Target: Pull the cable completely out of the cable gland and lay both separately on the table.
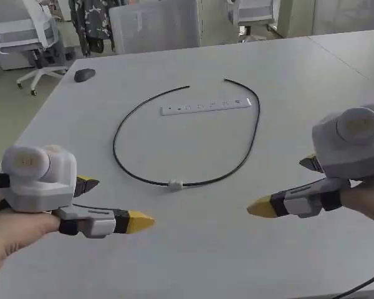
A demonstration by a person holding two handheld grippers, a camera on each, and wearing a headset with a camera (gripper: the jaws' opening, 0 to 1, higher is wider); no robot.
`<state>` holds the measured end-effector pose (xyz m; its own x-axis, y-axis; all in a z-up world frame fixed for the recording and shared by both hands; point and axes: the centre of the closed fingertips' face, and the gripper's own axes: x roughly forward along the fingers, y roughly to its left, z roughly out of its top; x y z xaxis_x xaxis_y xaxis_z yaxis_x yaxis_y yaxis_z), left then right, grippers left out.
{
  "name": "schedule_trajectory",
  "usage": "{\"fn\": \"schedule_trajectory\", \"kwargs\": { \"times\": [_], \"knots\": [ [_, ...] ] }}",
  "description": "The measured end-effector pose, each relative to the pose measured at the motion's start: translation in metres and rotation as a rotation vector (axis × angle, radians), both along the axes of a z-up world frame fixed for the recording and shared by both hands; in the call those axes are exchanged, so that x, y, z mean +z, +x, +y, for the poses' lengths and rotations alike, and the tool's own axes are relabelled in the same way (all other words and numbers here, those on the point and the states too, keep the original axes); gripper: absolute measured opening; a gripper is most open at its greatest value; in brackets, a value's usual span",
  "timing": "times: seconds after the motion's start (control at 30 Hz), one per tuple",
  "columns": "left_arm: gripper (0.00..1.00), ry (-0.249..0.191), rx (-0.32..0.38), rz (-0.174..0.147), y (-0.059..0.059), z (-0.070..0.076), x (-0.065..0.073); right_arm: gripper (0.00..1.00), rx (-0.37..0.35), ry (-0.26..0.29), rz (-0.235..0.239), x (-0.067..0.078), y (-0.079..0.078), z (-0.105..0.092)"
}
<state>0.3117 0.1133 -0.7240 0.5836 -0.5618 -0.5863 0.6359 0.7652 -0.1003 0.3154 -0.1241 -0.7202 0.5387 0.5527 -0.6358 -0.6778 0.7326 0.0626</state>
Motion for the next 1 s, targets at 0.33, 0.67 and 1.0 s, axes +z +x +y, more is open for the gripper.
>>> {"fn": "schedule_trajectory", "kwargs": {
  "times": [0.33,0.67,1.0],
  "knots": [
    [1.00,0.001,0.000,0.000,0.002,0.000,0.000,1.00,-0.004,0.002,0.001,0.000,0.001,-0.002],
    [1.00,-0.002,0.004,0.003,0.005,0.000,-0.001,1.00,-0.001,-0.002,0.008,-0.003,0.003,-0.001],
    [1.00,-0.014,0.008,-0.017,0.008,0.003,-0.003,0.96,0.115,0.084,-0.056,0.011,0.023,0.036]
  ]
}}
